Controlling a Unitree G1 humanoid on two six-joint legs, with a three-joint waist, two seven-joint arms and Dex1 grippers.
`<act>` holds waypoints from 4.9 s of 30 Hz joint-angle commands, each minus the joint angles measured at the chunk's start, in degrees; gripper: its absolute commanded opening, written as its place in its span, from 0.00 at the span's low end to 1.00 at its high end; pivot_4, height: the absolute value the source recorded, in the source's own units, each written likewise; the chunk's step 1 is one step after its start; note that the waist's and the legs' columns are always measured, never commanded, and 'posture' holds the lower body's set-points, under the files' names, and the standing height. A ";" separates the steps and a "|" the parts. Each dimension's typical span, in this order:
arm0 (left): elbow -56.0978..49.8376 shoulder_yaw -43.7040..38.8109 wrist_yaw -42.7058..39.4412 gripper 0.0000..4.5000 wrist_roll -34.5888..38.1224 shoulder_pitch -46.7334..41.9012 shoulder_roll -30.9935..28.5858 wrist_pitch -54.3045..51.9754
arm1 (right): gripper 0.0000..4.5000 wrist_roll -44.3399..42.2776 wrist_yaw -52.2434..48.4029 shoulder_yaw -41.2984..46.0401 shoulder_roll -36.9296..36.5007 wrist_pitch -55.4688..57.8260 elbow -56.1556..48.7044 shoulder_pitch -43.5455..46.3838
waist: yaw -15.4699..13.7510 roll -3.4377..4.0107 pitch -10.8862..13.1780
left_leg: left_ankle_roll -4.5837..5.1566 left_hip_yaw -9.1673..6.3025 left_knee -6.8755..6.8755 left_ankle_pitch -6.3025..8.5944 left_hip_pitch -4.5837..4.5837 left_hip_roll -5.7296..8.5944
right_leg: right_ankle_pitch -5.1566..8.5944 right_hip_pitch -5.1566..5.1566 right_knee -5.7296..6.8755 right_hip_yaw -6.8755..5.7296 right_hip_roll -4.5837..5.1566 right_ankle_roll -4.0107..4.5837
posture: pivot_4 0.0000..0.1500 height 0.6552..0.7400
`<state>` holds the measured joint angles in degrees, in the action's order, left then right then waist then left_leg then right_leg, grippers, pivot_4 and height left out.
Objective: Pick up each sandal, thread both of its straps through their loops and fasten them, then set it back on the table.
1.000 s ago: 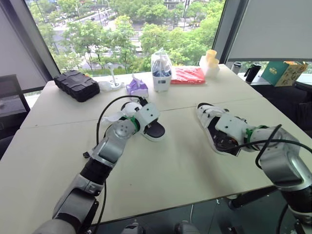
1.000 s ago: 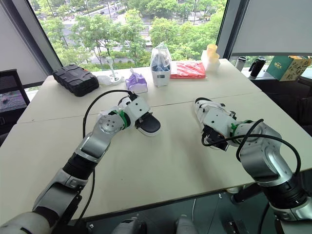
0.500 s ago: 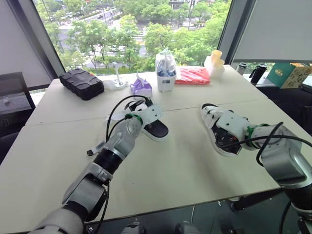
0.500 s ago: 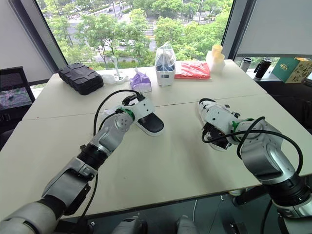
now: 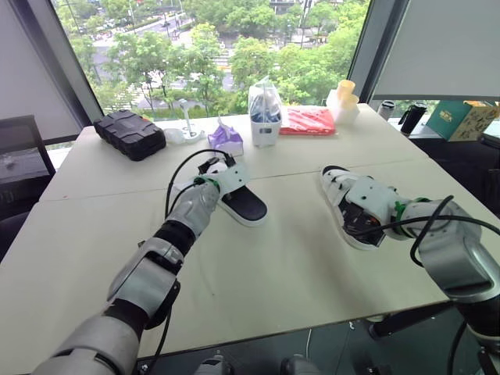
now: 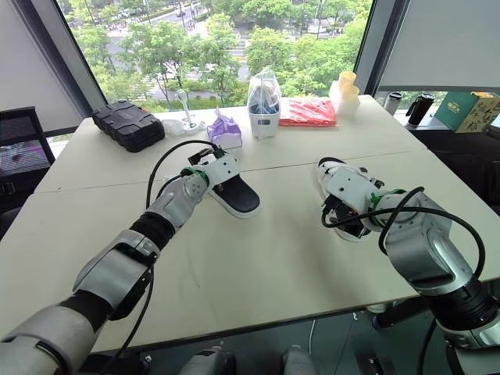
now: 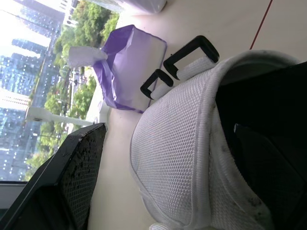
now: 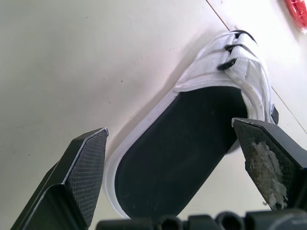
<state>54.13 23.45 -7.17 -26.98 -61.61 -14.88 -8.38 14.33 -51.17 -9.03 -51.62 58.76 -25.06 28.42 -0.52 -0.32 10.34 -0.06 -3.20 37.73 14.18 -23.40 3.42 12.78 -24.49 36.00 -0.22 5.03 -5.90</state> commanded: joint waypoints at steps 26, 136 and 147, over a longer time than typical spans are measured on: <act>-9.90 -2.72 -11.38 0.01 6.09 1.66 -8.41 27.84 | 1.00 -3.23 5.74 0.09 -2.08 1.07 -2.60 0.60 | -0.24 -0.14 0.08 | 0.01 -0.04 0.06 0.01 -0.11 0.03 | -0.01 -0.05 0.00 -0.02 0.06 0.00 | 1.00 1.00; 65.87 -48.89 -62.53 0.00 14.88 -22.85 -13.68 14.18 | 0.00 -19.58 -9.95 -4.52 15.48 -43.99 33.92 5.76 | 1.56 -0.39 0.21 | 0.39 0.17 0.42 0.22 -0.07 0.05 | -0.04 0.00 0.25 -0.04 0.02 -0.24 | 1.00 1.00; 65.87 -49.07 -59.34 0.85 17.89 -23.50 -14.14 4.48 | 0.00 -16.32 -12.58 -8.09 17.41 -47.35 36.62 6.58 | 1.62 -0.39 0.21 | 0.37 0.13 0.41 0.21 -0.04 0.06 | -0.04 -0.02 0.31 -0.04 0.01 -0.24 | 1.00 1.00</act>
<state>119.10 -24.55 -65.99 -10.53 -83.26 -27.37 -2.08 -2.43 -62.44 -15.92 -34.74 11.92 11.53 34.67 1.10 -0.71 10.55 0.31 -3.06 38.13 14.40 -23.45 3.48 12.74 -24.51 36.31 -0.27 5.04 -6.14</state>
